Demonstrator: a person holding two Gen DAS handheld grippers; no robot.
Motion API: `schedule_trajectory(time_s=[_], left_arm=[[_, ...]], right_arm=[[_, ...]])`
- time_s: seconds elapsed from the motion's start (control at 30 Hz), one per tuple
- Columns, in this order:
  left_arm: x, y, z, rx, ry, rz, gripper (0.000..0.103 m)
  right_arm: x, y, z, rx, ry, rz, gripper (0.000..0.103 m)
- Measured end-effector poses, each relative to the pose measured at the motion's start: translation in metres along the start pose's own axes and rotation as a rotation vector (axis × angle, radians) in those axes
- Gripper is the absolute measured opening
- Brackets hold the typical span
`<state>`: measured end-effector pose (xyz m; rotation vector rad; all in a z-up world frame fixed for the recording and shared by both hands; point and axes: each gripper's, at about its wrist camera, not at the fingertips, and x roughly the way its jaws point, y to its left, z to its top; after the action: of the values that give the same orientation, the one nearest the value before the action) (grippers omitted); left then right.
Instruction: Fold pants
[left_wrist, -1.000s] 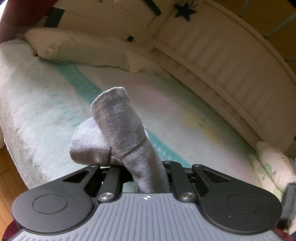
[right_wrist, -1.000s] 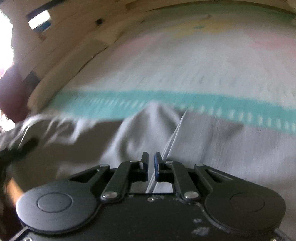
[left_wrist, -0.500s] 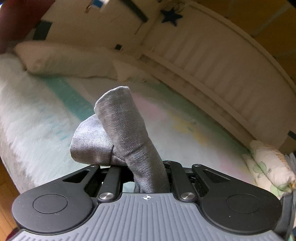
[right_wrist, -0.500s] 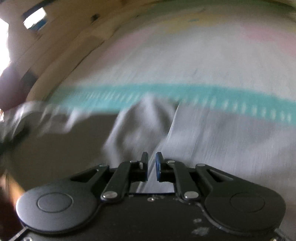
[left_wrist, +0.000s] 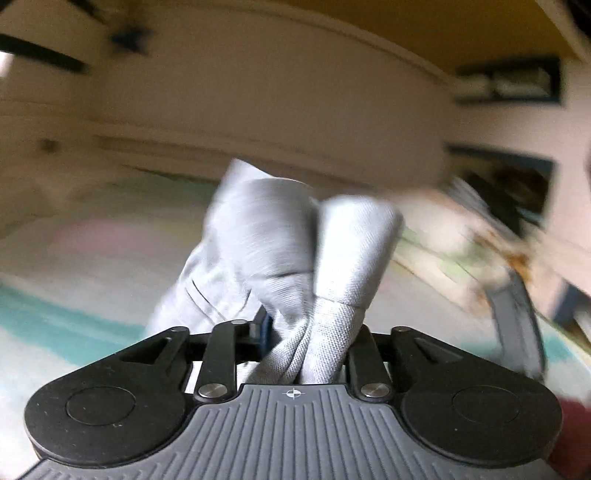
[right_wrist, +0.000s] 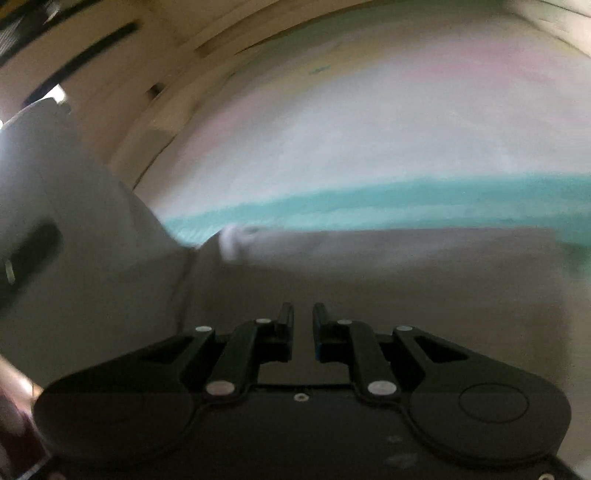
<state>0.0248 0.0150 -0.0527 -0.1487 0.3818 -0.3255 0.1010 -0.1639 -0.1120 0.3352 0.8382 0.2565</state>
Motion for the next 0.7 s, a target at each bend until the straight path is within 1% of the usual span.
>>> schedule_trajectory(time_s=[0.07, 0.1, 0.17, 0.2, 0.27, 0.3, 0.33, 0.4, 0.43, 0.5, 0.57, 0.6, 0.63, 0.67, 0.7], left_arm=[[0.027, -0.025, -0.013, 0.024, 0.095, -0.087, 0.020], [0.038, -0.035, -0.019, 0.033, 0.147, -0.118, 0.020], [0.053, -0.053, -0.031, 0.054, 0.229, -0.162, 0.021], [0.054, -0.058, -0.034, 0.063, 0.234, -0.166, 0.021], [0.047, -0.062, -0.035, 0.075, 0.204, -0.193, 0.028], [0.044, -0.060, -0.033, 0.069, 0.188, -0.211, 0.028], [0.039, -0.056, -0.029, 0.061, 0.172, -0.227, 0.029], [0.032, -0.047, -0.022, 0.041, 0.127, -0.251, 0.032], [0.031, -0.049, -0.019, 0.031, 0.102, -0.260, 0.033], [0.023, -0.036, -0.013, 0.010, 0.064, -0.243, 0.035], [0.021, -0.025, -0.012, -0.016, 0.044, -0.196, 0.043], [0.024, -0.021, -0.013, -0.027, 0.053, -0.157, 0.044], [0.029, -0.018, -0.015, -0.037, 0.080, -0.110, 0.044], [0.035, -0.015, -0.016, -0.047, 0.108, -0.072, 0.044], [0.041, -0.012, -0.020, -0.060, 0.138, -0.043, 0.044]], right_arm=[[-0.008, -0.022, -0.003, 0.051, -0.012, -0.044, 0.020], [-0.011, -0.032, -0.005, 0.074, -0.010, -0.063, 0.023], [-0.016, -0.052, -0.013, 0.126, 0.001, -0.092, 0.023], [-0.018, -0.059, -0.016, 0.146, 0.009, -0.107, 0.022], [-0.023, -0.070, -0.021, 0.167, 0.007, -0.121, 0.022], [-0.029, -0.075, -0.023, 0.175, 0.003, -0.120, 0.024], [-0.033, -0.078, -0.022, 0.175, -0.002, -0.127, 0.030], [-0.039, -0.079, -0.021, 0.168, -0.016, -0.163, 0.034], [-0.043, -0.082, -0.021, 0.169, -0.026, -0.185, 0.035], [-0.052, -0.087, -0.021, 0.197, -0.062, -0.206, 0.036], [-0.062, -0.091, -0.016, 0.225, -0.103, -0.198, 0.037], [-0.067, -0.091, -0.016, 0.228, -0.127, -0.188, 0.040], [-0.063, -0.092, -0.008, 0.229, -0.143, -0.174, 0.047], [-0.061, -0.094, -0.003, 0.232, -0.151, -0.156, 0.050], [-0.061, -0.088, 0.001, 0.236, -0.151, -0.122, 0.059]])
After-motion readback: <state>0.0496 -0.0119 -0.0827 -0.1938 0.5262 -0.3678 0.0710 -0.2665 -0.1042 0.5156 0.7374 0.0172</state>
